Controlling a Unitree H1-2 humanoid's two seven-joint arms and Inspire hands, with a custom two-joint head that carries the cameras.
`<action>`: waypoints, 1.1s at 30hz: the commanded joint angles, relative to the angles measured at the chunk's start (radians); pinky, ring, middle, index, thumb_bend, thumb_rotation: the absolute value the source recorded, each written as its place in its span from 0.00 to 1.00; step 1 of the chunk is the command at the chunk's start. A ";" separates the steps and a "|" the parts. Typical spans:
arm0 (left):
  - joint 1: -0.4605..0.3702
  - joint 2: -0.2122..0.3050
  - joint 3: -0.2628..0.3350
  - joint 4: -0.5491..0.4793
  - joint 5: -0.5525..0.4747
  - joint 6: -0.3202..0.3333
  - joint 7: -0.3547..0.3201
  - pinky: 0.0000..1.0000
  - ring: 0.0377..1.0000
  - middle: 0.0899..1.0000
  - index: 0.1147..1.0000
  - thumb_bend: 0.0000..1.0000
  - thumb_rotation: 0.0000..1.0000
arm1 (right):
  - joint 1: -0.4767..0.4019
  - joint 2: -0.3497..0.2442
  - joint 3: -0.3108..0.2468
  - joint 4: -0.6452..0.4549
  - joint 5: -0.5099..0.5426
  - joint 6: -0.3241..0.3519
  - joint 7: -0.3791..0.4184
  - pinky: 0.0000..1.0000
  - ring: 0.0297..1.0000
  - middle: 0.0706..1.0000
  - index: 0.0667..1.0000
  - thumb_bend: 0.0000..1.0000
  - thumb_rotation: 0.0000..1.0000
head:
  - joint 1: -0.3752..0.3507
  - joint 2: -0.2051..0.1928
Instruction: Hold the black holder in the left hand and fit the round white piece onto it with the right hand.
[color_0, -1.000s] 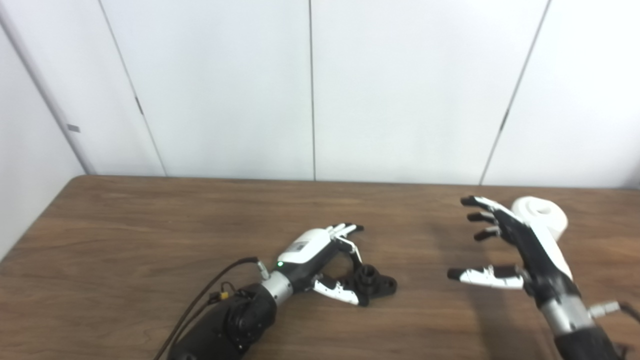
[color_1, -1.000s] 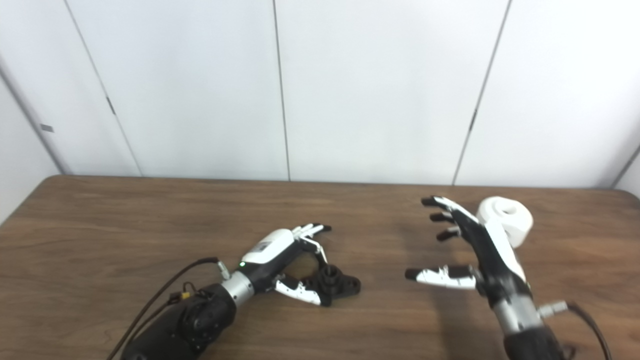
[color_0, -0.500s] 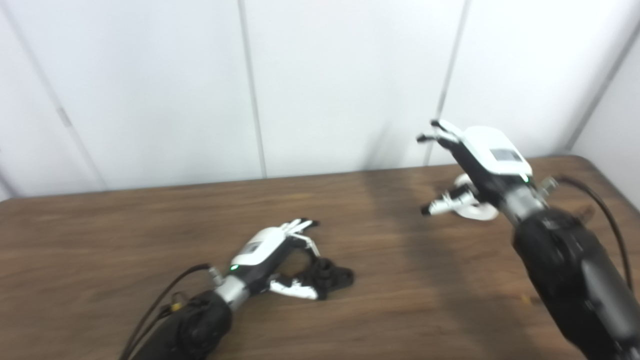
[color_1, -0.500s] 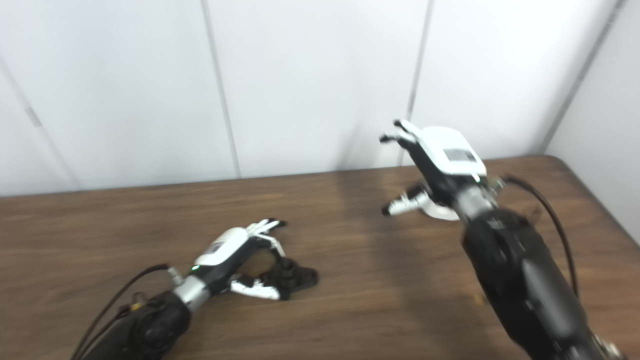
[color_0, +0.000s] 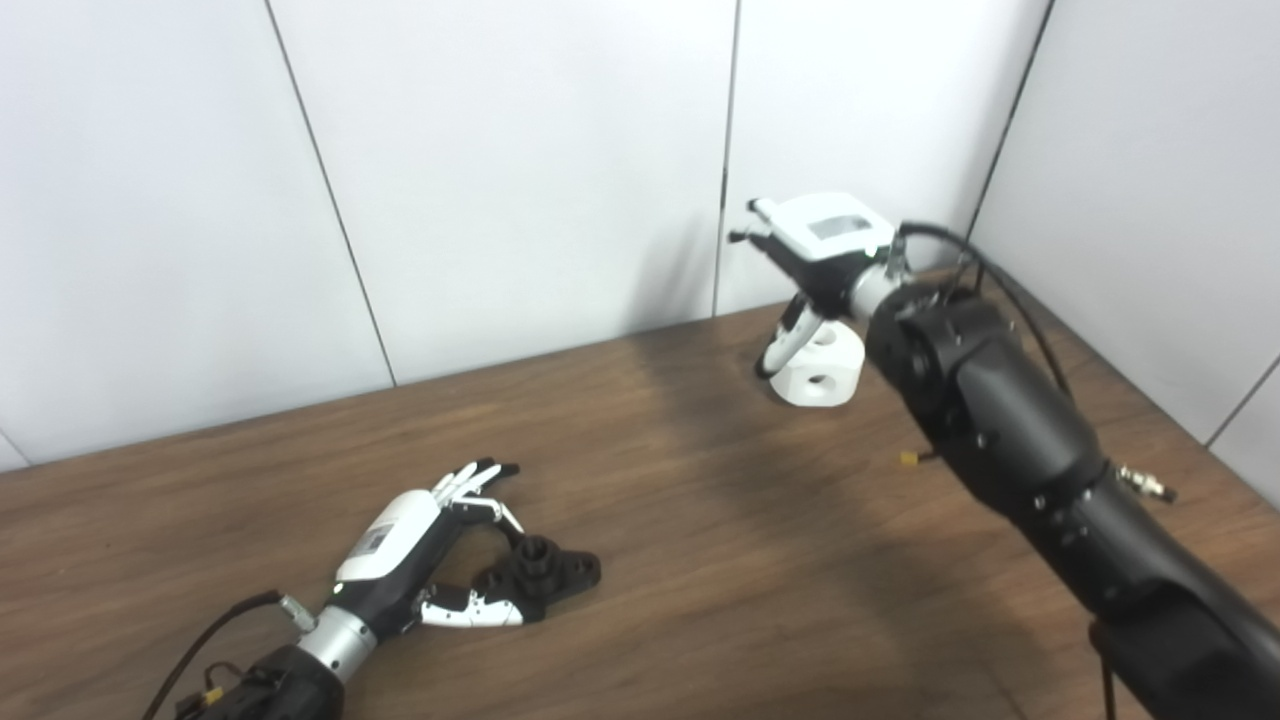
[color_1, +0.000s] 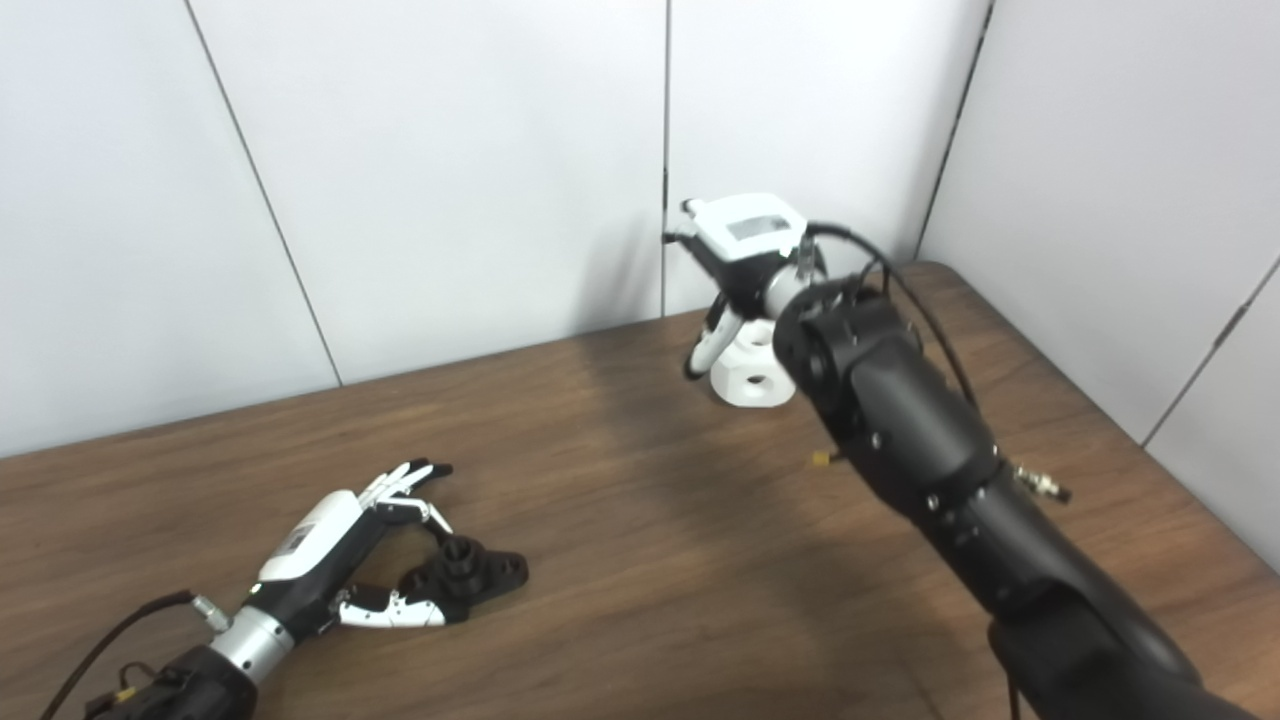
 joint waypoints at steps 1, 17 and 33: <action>0.058 0.048 -0.034 0.068 0.062 0.024 -0.076 1.00 1.00 0.94 0.42 0.52 0.06 | -0.063 -0.030 -0.005 0.006 -0.034 0.015 0.028 0.72 0.91 1.00 0.89 0.95 0.31 | -0.002 0.000; 0.074 0.054 -0.028 0.070 0.056 0.025 -0.087 1.00 1.00 0.94 0.42 0.52 0.06 | -0.106 -0.086 0.016 0.134 0.002 -0.001 0.169 0.90 1.00 1.00 0.90 1.00 0.36 | -0.024 -0.016; 0.082 0.056 -0.028 0.066 0.055 0.025 -0.089 1.00 1.00 0.94 0.42 0.52 0.06 | -0.113 -0.090 0.030 0.242 0.003 0.026 0.170 0.94 1.00 1.00 0.88 1.00 0.37 | -0.010 -0.019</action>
